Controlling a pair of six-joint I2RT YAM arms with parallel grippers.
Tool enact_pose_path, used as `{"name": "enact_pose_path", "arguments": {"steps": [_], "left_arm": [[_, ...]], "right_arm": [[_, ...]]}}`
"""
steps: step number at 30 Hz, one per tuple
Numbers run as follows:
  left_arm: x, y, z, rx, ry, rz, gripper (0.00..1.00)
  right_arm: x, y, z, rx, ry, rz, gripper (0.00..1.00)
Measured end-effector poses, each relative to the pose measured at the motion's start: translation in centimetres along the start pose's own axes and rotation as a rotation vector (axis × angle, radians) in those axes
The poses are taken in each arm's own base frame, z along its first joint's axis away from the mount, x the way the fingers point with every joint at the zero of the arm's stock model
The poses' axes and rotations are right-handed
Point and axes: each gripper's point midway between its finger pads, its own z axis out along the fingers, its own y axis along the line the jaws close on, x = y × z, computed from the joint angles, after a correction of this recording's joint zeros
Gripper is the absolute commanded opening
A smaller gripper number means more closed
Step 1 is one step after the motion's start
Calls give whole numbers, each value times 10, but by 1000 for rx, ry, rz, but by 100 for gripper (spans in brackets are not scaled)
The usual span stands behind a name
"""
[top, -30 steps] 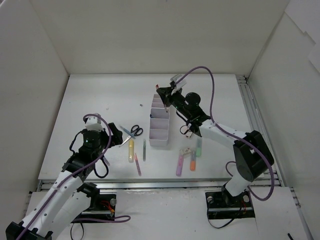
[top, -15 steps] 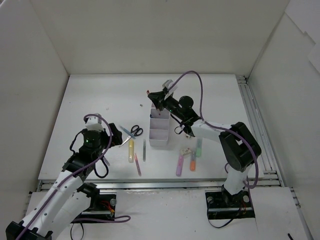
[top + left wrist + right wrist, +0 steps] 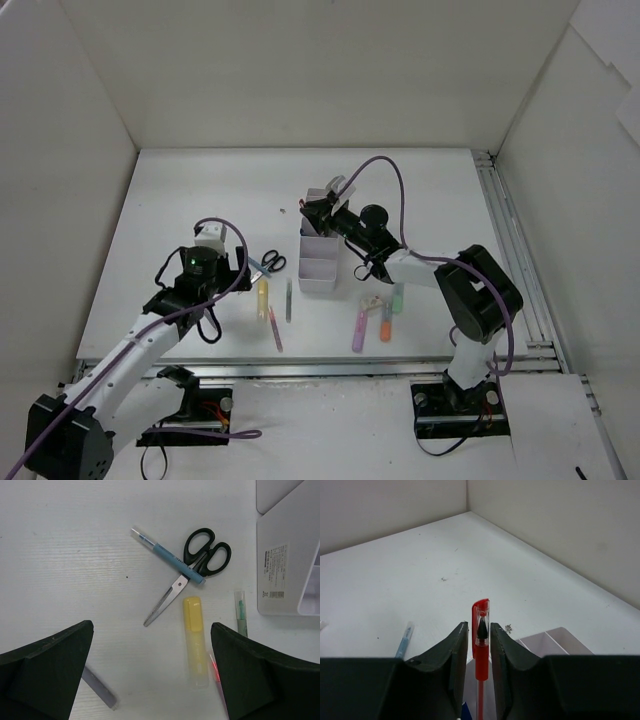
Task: Sort the stationery into containers
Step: Place the pen in the storage box, then pick up the scissors from the center of the board.
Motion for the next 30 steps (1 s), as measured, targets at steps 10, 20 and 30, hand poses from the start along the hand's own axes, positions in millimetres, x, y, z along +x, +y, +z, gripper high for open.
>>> {"name": "enact_pose_path", "arguments": {"steps": [10, 20, 30], "left_arm": [[-20, -17, 26, 57, 24, 121, 100], [-55, -30, 83, 94, 97, 212, 100], [-23, -37, 148, 134, 320, 365, 100]], "right_arm": [[-5, 5, -15, 2, 1, 16, 67], [-74, 1, -67, 124, -144, 43, 98], [-72, -43, -126, 357, -131, 124, 98]]}}
